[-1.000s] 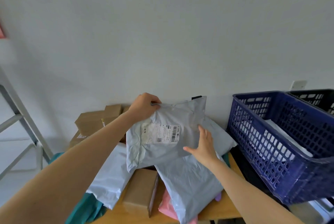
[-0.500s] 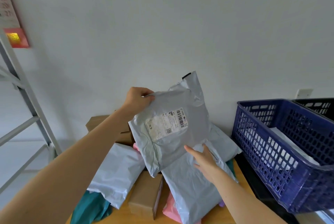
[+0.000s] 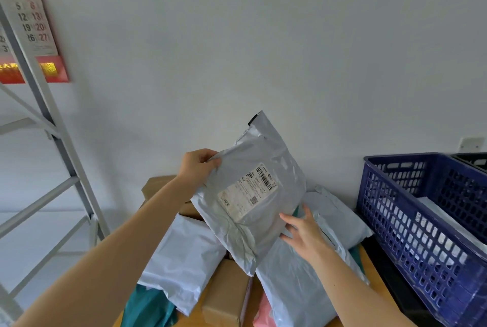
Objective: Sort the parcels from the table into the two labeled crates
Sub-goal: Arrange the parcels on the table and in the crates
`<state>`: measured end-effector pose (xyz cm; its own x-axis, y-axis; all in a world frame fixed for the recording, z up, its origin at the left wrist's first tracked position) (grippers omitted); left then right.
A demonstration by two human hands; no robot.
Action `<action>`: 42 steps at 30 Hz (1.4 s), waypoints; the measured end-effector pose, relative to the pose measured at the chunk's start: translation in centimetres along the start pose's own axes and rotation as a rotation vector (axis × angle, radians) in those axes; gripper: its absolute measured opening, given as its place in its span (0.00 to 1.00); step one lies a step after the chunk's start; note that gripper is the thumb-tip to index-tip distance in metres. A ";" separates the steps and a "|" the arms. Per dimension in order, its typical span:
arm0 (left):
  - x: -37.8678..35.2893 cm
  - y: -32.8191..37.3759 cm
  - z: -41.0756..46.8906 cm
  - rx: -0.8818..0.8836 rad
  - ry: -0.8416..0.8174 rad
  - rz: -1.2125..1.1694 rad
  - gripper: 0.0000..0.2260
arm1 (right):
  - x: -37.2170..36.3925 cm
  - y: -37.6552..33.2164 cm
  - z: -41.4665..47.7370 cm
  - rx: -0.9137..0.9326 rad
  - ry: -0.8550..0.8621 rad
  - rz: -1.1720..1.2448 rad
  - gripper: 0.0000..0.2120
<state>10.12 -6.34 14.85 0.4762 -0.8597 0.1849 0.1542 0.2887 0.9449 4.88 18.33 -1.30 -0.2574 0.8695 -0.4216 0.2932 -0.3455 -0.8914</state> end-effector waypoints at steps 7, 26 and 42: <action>1.9 -1.8 -0.4 0.077 -0.007 -0.065 0.03 | -1.6 0.9 -0.1 -0.014 0.002 -0.071 0.29; 6.1 -7.1 -0.9 0.354 -0.293 -0.006 0.28 | -2.6 -3.2 -0.5 0.088 -0.038 -0.304 0.35; 0.1 -7.1 -0.3 0.093 -0.434 0.046 0.24 | 1.5 -3.6 -4.7 0.028 0.093 -0.192 0.33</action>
<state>9.37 -8.34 8.10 0.0701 -0.9498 0.3050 0.0529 0.3089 0.9496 7.75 22.57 2.09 -0.2191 0.9487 -0.2280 0.2206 -0.1795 -0.9587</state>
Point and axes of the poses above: each hand's wrist, its own z-axis towards the middle knuckle, its own x-axis out of the back of the hand, y = z × x, the point moved 3 cm from there along z, towards the middle knuckle, and after that the axes turned 10 degrees about -z, right-handed, at the moved point
